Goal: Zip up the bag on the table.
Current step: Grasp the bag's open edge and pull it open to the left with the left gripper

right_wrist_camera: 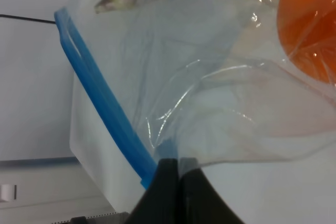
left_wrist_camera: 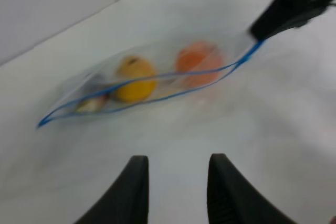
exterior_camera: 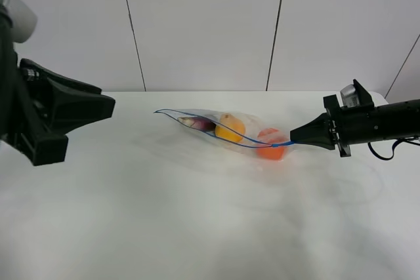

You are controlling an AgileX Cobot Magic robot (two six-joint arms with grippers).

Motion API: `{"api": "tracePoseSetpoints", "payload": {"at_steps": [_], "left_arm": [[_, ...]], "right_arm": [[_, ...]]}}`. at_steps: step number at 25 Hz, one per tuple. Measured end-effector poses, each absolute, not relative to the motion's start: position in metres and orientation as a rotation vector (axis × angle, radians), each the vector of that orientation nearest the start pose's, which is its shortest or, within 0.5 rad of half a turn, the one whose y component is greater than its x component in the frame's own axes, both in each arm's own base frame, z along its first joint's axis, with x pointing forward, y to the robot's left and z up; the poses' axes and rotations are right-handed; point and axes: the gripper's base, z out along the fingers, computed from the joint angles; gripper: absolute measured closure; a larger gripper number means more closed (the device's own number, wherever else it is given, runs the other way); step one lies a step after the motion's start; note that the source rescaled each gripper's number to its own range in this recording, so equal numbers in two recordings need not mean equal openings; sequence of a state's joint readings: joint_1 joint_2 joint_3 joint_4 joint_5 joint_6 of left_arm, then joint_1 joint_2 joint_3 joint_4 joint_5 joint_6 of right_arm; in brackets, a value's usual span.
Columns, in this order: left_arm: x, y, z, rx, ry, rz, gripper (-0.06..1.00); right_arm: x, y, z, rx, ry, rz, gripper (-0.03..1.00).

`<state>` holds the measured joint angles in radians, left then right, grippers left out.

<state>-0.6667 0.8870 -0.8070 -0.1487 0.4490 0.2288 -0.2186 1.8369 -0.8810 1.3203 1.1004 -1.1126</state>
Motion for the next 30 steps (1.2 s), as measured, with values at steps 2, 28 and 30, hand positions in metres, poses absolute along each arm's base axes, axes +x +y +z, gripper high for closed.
{"api": "tracePoseSetpoints", "payload": {"at_steps": [2,28,30], "left_arm": [[0.143,-0.128,0.350,0.830,1.851,-0.441,0.32],[0.248,-0.280,0.250,1.143,1.802,-0.338,0.32],[0.251,-0.294,0.245,1.165,1.798,-0.348,0.32]], "right_arm": [[0.311,0.011,0.164,0.024,2.446,1.346,0.97],[0.311,0.011,0.163,0.027,2.453,1.343,0.97],[0.311,0.011,0.163,0.027,2.454,1.343,0.97]]}}
